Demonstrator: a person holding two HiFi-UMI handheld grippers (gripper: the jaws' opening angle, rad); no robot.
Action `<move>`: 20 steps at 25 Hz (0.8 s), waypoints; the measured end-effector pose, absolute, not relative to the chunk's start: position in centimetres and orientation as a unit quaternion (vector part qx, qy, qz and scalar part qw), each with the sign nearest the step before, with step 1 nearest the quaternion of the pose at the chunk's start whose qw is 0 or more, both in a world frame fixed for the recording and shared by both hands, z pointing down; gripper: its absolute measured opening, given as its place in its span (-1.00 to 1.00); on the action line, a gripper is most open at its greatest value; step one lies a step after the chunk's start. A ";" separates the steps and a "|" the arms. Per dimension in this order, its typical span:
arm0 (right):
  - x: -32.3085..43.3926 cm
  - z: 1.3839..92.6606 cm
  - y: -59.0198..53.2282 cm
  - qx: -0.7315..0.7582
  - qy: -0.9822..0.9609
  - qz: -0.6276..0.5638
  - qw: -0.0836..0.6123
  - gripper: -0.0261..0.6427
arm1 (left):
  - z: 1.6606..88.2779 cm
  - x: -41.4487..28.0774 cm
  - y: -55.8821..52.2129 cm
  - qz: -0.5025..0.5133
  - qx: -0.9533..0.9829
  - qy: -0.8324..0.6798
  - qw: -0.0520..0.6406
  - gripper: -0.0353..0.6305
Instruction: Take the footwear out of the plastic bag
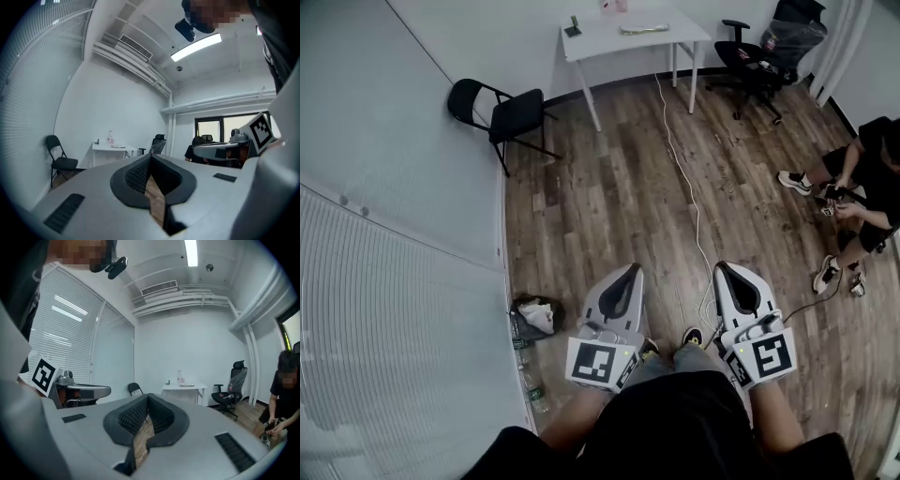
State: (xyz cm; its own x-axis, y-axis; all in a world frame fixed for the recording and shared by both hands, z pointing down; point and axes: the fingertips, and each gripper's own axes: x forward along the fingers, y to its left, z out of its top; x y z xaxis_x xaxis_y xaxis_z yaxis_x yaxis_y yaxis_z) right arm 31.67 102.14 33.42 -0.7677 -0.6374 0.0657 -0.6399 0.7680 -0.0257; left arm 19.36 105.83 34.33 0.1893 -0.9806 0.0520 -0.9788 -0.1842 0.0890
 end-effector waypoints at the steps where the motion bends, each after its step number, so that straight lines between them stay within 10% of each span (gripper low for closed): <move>1: 31.4 33.3 102.1 0.340 -0.940 0.025 0.026 -0.87 | 34.3 18.9 105.8 -0.010 0.770 -0.636 0.052 -0.83; 20: 29.0 35.8 89.8 0.302 -0.952 0.056 0.003 -0.87 | 35.4 15.2 94.5 0.005 0.745 -0.665 0.044 -0.83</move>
